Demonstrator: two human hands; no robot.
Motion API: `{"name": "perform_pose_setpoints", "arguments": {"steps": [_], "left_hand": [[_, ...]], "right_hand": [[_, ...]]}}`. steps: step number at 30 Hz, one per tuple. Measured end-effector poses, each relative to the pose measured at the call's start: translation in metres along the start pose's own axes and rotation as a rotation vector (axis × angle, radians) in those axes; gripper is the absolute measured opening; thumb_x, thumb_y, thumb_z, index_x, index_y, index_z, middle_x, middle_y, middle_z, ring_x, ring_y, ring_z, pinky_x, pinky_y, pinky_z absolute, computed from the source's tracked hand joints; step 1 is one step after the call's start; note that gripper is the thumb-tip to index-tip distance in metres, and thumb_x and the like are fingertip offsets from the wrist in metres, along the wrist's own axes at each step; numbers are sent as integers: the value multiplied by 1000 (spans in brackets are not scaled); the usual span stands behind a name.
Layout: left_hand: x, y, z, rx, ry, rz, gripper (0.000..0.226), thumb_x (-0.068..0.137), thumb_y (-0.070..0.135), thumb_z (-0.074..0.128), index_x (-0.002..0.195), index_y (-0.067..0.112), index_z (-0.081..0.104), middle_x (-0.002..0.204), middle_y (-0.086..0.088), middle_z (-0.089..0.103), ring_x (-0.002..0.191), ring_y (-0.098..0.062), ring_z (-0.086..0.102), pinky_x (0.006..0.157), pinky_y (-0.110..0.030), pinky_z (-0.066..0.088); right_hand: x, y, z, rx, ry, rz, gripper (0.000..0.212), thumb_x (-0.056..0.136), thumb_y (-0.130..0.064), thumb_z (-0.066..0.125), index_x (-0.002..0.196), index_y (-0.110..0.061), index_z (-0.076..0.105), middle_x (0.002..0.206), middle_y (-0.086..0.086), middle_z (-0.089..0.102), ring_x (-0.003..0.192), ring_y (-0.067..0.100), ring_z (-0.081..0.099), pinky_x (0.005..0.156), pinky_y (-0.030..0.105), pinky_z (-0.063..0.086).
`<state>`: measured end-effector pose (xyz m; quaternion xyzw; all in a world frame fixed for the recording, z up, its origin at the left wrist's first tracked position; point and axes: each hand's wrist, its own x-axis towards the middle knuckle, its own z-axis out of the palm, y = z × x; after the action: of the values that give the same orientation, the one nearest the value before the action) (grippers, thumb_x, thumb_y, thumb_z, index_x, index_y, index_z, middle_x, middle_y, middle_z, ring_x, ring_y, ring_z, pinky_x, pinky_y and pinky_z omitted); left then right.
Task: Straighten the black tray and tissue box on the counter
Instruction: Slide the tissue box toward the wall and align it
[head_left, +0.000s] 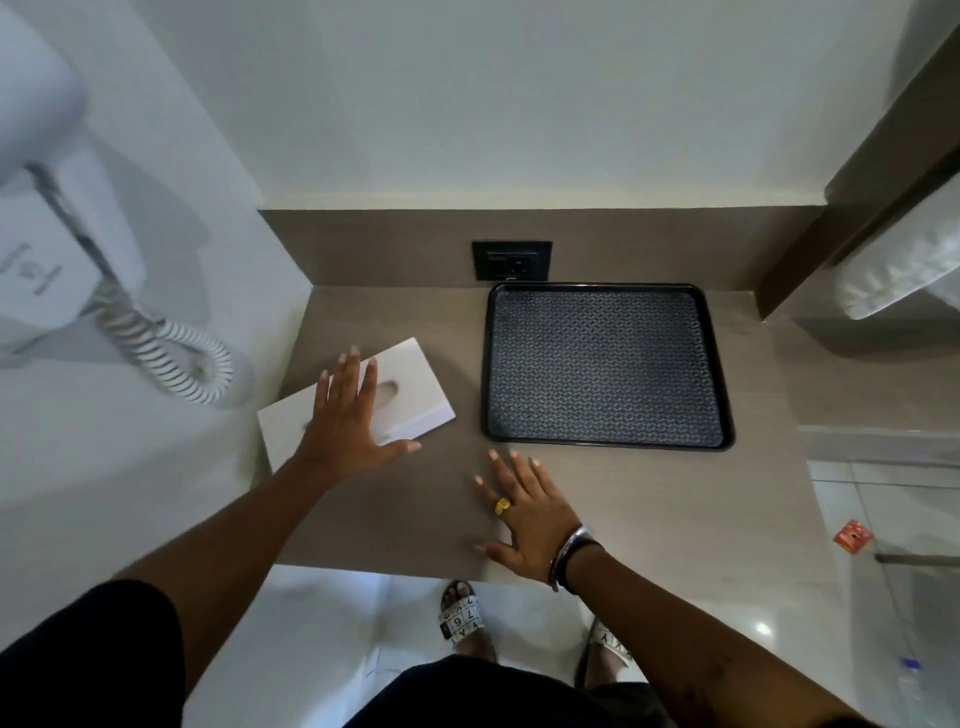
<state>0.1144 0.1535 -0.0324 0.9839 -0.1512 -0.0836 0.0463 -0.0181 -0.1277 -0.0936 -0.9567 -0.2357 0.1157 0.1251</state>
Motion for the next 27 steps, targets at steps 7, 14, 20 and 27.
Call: {"name": "perform_pose_setpoints", "arguments": {"steps": [7,14,20,27], "left_hand": [[10,-60,3,24,-307,-148,163,37,94,63,152,17,-23,163,-14,-26,150,-31,-25,122,-52,-9],[12,-61,3,24,-221,-107,156,41,77,80,155,12,-5,159,-17,18,145,-38,20,120,-52,15],[10,-57,-3,-46,-154,-123,144,41,71,81,154,16,10,148,-16,34,137,-37,32,115,-51,24],[13,-44,-5,-183,-4,-359,137,47,70,83,153,21,12,151,-20,32,140,-39,29,117,-54,22]], "right_hand": [[39,-29,5,-42,-46,21,92,79,-78,40,153,-25,21,162,15,10,147,42,10,116,63,11],[46,-33,12,-96,-62,61,94,78,-82,34,152,-25,23,162,12,14,147,40,9,115,65,11],[46,-33,8,-122,-80,63,94,78,-82,34,153,-25,22,163,12,13,147,40,9,115,65,10],[46,-35,8,-101,-69,60,93,78,-81,38,151,-24,29,161,12,21,146,40,16,114,65,16]]}}
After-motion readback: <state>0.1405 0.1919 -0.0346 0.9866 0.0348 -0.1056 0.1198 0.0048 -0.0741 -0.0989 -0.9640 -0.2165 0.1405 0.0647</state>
